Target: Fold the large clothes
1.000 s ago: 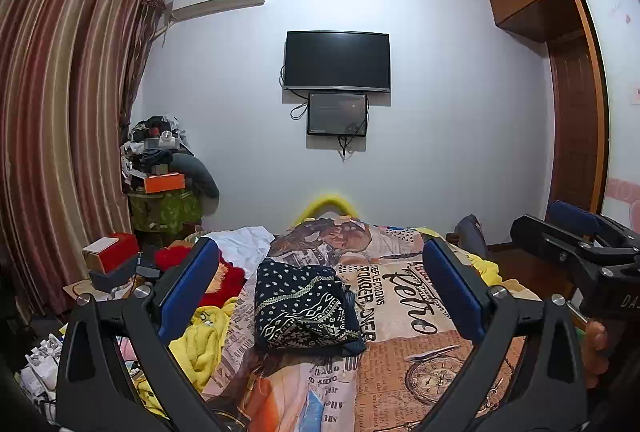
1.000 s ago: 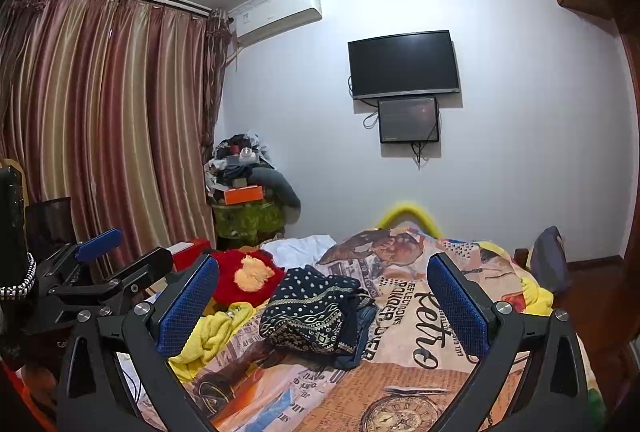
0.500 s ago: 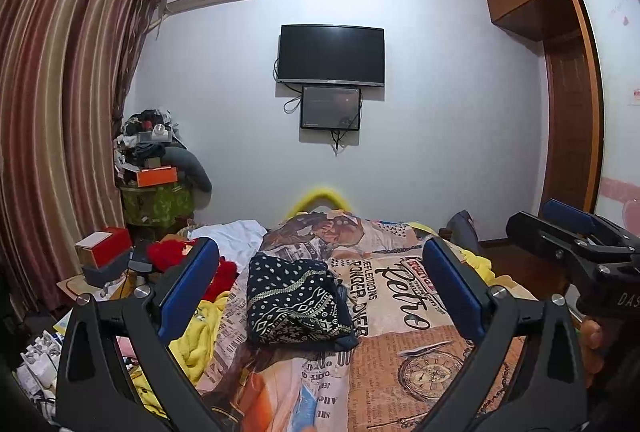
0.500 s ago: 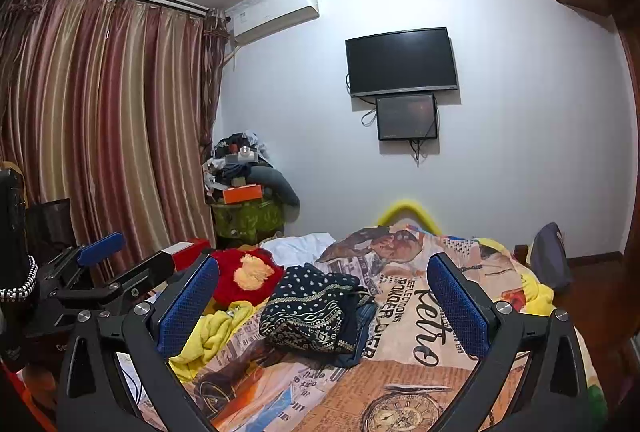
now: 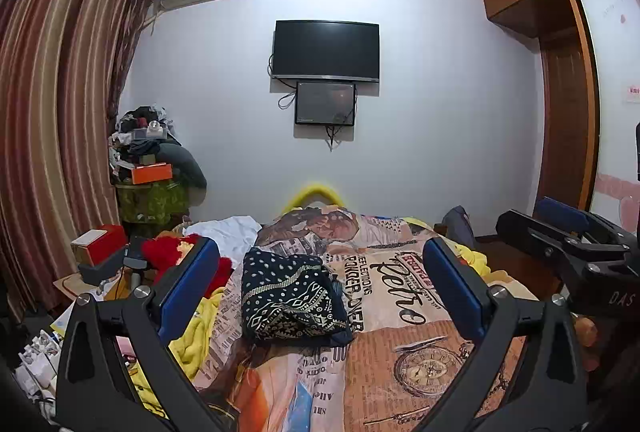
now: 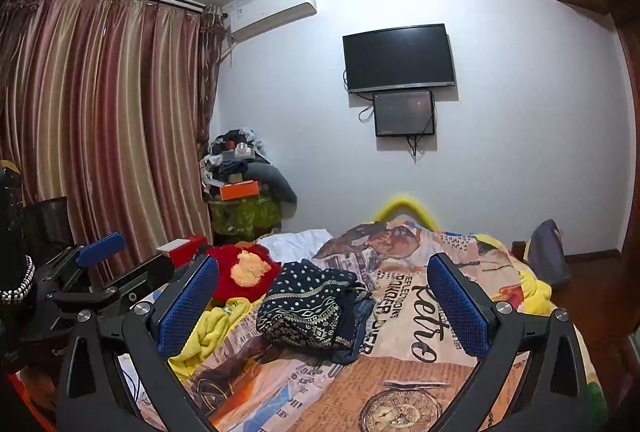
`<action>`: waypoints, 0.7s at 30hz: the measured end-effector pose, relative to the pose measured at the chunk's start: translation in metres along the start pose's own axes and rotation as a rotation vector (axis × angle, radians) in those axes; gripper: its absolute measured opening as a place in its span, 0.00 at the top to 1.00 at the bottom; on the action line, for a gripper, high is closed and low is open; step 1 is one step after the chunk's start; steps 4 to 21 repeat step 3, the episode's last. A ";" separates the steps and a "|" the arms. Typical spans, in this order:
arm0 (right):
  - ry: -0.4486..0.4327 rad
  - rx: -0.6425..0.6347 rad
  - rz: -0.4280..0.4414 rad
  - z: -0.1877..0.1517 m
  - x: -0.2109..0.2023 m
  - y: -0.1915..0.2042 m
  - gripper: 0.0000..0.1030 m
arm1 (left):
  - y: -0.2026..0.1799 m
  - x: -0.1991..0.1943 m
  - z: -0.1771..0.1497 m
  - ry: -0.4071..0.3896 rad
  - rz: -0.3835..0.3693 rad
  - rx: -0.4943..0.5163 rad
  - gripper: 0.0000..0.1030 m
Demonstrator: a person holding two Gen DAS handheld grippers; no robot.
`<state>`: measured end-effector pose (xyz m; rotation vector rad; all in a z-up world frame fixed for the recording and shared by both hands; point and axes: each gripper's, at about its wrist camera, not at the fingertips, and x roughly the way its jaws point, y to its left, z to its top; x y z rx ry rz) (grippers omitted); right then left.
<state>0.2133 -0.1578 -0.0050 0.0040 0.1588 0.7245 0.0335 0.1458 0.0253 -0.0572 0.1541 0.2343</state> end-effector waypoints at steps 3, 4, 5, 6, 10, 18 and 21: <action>0.003 0.006 -0.002 -0.001 0.001 0.001 0.00 | 0.000 0.001 -0.001 0.006 -0.001 0.006 0.00; 0.003 0.006 -0.002 -0.001 0.001 0.001 0.00 | 0.000 0.001 -0.001 0.006 -0.001 0.006 0.00; 0.003 0.006 -0.002 -0.001 0.001 0.001 0.00 | 0.000 0.001 -0.001 0.006 -0.001 0.006 0.00; 0.003 0.006 -0.002 -0.001 0.001 0.001 0.00 | 0.000 0.001 -0.001 0.006 -0.001 0.006 0.00; 0.003 0.006 -0.002 -0.001 0.001 0.001 0.00 | 0.000 0.001 -0.001 0.006 -0.001 0.006 0.00; 0.003 0.006 -0.002 -0.001 0.001 0.001 0.00 | 0.000 0.001 -0.001 0.006 -0.001 0.006 0.00; 0.003 0.006 -0.002 -0.001 0.001 0.001 0.00 | 0.000 0.001 -0.001 0.006 -0.001 0.006 0.00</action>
